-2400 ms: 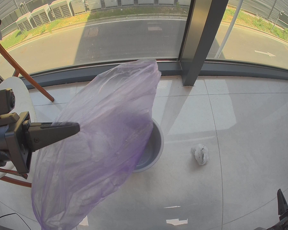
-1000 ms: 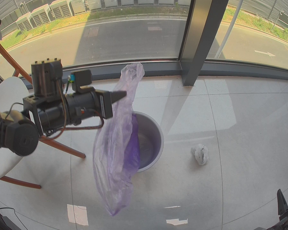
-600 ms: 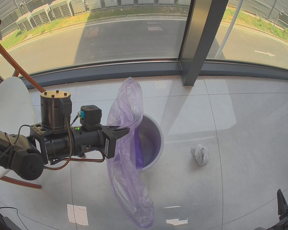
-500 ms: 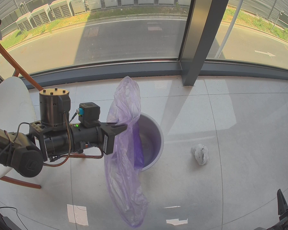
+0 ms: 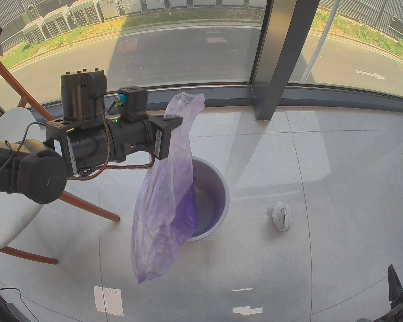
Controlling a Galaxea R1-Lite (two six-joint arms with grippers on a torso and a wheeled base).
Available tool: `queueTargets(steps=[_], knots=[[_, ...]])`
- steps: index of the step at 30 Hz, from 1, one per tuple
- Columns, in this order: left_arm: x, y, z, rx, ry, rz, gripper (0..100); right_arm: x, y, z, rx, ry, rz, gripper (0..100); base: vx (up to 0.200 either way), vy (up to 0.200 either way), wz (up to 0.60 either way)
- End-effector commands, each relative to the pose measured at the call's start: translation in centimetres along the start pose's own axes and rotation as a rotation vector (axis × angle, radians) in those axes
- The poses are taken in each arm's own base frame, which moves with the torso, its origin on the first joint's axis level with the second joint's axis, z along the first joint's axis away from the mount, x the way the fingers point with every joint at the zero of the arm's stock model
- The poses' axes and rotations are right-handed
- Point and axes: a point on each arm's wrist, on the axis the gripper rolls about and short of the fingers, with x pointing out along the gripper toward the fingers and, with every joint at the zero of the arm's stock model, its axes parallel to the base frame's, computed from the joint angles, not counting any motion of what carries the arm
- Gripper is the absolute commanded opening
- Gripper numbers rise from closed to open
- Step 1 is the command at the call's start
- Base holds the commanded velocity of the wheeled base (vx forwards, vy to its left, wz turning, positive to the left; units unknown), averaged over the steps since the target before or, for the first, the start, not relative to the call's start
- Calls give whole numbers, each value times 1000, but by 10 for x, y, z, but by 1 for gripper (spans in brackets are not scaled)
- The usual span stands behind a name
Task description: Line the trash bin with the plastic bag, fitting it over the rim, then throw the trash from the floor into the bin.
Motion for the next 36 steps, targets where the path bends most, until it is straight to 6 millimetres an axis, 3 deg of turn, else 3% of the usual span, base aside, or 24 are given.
queueTargets(steps=[1,4,6,9,11,15,23,24,25,26,30,36], knots=[[-8,-15,-44,115,178,-61,0,0,0,-4,-38,-7,12,100,0,0,0],[-10,-8,-44,152,190,-50,0,-3,1,8,-41,-69,35,100,0,0,0],[-12,-10,-46,182,215,-78,0,-6,-1,64,-12,-226,90,100,0,0,0],[-20,-14,-47,230,249,-147,0,36,2,99,106,-98,217,100,0,0,0],[-28,-19,-53,272,292,-208,0,49,7,126,311,-63,352,100,0,0,0],[-33,-26,-57,298,299,-232,0,94,32,153,525,144,484,100,0,0,0],[-35,-32,-66,316,303,-196,0,148,89,143,485,421,622,100,0,0,0],[-35,-32,-66,316,303,-196,0,148,89,143,485,421,622,100,0,0,0],[-39,-34,-71,315,298,-190,0,165,107,144,472,469,642,100,0,0,0],[-39,-34,-72,315,298,-189,0,168,110,143,468,478,645,100,0,0,0],[-50,-37,-78,311,310,-196,0,209,145,124,420,589,614,100,0,0,0],[-53,-37,-74,307,299,-189,0,238,175,109,393,637,627,100,0,0,0]])
